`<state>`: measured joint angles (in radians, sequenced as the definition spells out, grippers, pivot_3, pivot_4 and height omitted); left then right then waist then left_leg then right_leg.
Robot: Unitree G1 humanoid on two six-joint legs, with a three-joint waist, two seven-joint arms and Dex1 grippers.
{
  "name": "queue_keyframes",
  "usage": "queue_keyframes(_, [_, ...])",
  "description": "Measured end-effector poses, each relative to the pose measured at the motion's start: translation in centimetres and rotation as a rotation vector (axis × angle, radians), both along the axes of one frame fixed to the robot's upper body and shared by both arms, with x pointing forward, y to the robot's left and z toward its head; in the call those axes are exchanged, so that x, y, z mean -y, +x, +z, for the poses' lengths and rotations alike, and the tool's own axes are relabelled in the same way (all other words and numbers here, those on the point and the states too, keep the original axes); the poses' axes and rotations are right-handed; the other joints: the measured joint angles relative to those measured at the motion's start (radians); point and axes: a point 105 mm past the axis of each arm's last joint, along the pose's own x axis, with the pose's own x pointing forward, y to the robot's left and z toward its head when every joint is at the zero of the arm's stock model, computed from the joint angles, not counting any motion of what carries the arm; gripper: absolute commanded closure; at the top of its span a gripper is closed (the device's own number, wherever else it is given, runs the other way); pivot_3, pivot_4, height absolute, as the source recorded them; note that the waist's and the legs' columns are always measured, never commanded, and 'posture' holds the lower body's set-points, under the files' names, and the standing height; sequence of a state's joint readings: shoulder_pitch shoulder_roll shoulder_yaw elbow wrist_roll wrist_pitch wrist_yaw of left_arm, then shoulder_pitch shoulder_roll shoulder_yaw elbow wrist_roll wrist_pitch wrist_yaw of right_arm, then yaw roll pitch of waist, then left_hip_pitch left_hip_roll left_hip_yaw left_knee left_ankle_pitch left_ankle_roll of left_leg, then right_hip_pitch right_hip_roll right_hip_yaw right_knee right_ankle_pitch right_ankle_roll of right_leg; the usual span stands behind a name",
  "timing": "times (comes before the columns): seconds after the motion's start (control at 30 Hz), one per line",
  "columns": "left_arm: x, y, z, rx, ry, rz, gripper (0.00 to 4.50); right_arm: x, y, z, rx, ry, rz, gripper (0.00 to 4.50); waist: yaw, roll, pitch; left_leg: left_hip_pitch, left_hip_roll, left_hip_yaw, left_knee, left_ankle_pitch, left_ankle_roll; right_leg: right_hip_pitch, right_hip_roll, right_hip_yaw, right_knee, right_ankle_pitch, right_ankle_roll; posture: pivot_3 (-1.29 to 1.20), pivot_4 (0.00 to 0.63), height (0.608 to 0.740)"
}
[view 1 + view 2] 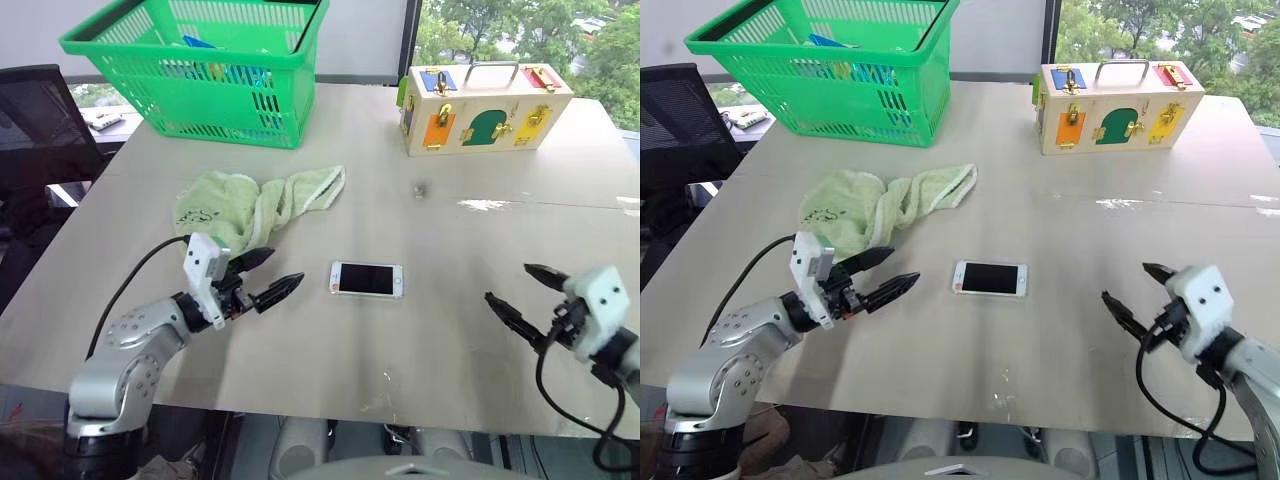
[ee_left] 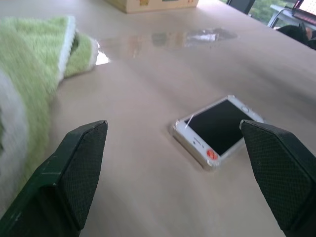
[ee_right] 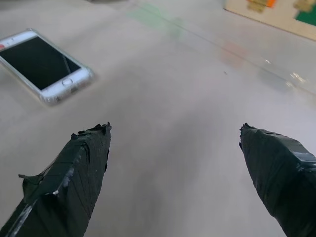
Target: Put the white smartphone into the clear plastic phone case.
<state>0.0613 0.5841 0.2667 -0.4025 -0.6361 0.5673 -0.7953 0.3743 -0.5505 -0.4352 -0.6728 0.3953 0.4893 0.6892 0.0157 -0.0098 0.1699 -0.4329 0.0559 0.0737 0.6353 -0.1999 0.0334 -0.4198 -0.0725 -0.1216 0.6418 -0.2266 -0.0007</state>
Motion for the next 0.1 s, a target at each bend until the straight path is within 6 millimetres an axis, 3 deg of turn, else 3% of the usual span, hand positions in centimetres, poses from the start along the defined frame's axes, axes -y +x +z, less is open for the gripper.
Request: queue_keyframes(0.1, [-0.14, -0.27, -0.02, -0.002, -0.012, 0.033, 0.06, 0.73, -0.59, -0.34, 0.011, 0.008, -0.062, 0.00, 0.000, 0.001, 0.000, 0.001, 0.000, -0.001, 0.000, 0.000, 0.000, 0.000, 0.000, 0.000, 0.000, 0.000, 0.000, 0.00, 0.150, 0.740])
